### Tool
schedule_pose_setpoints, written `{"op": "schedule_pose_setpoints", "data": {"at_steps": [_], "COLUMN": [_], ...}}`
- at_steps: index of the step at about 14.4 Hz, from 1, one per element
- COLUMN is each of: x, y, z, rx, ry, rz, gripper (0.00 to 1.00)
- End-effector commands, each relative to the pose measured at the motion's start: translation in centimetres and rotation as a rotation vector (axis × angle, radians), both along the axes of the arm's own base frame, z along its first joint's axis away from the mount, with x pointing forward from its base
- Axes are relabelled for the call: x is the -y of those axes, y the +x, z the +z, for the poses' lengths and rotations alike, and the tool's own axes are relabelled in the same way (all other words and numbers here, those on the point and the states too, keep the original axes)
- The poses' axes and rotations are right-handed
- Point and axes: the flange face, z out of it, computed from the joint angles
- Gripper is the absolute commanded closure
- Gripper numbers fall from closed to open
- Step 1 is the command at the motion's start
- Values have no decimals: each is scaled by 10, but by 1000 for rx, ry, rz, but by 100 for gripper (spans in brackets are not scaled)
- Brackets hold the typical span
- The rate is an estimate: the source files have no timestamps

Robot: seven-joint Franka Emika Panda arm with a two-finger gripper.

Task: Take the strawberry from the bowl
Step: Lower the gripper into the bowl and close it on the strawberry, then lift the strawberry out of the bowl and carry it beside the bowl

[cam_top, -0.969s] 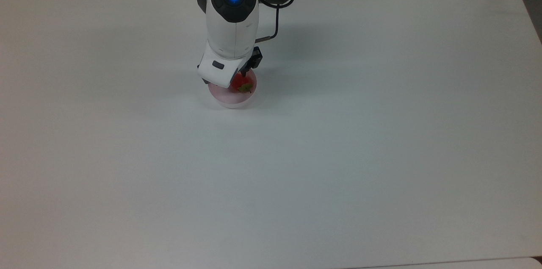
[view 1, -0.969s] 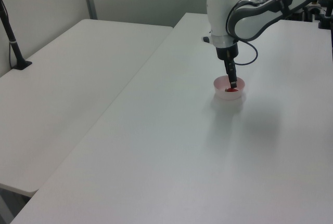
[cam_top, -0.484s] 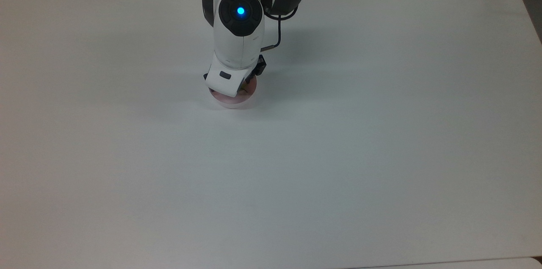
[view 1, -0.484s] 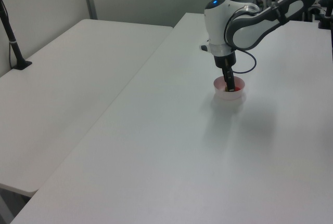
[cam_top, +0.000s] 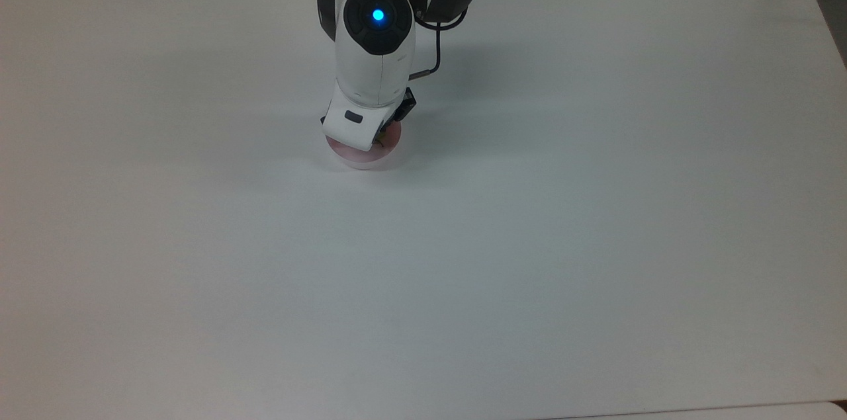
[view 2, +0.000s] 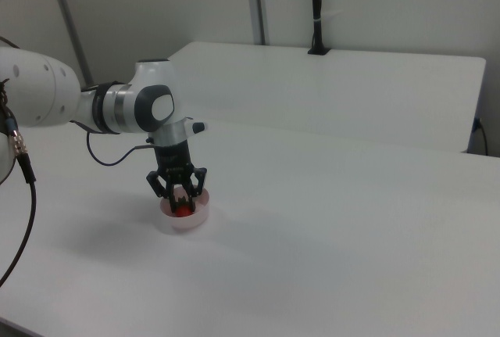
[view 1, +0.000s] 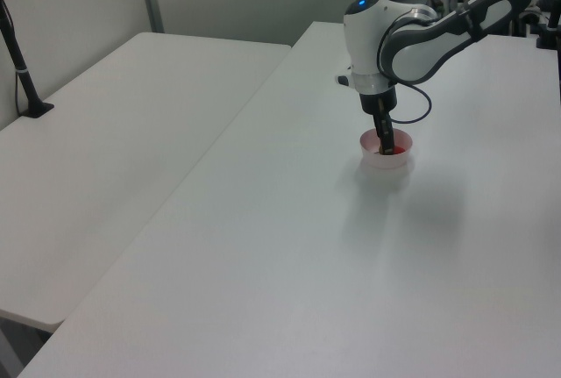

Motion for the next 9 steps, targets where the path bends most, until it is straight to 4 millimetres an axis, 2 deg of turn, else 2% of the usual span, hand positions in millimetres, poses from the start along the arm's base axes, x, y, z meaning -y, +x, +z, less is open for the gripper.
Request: {"op": "schedule_pose_setpoints", "data": {"at_steps": [1, 3, 6, 8, 9], "x": [1, 3, 21, 53, 64], "y": [-2, 0, 9, 19, 22], "z": [21, 41, 89, 106, 106], "rx": [36, 34, 0, 44, 49], "ry": [-8, -8, -21, -21, -22], "rz": [9, -3, -50, -99, -108], "gripper": [73, 73, 72, 72, 72]}}
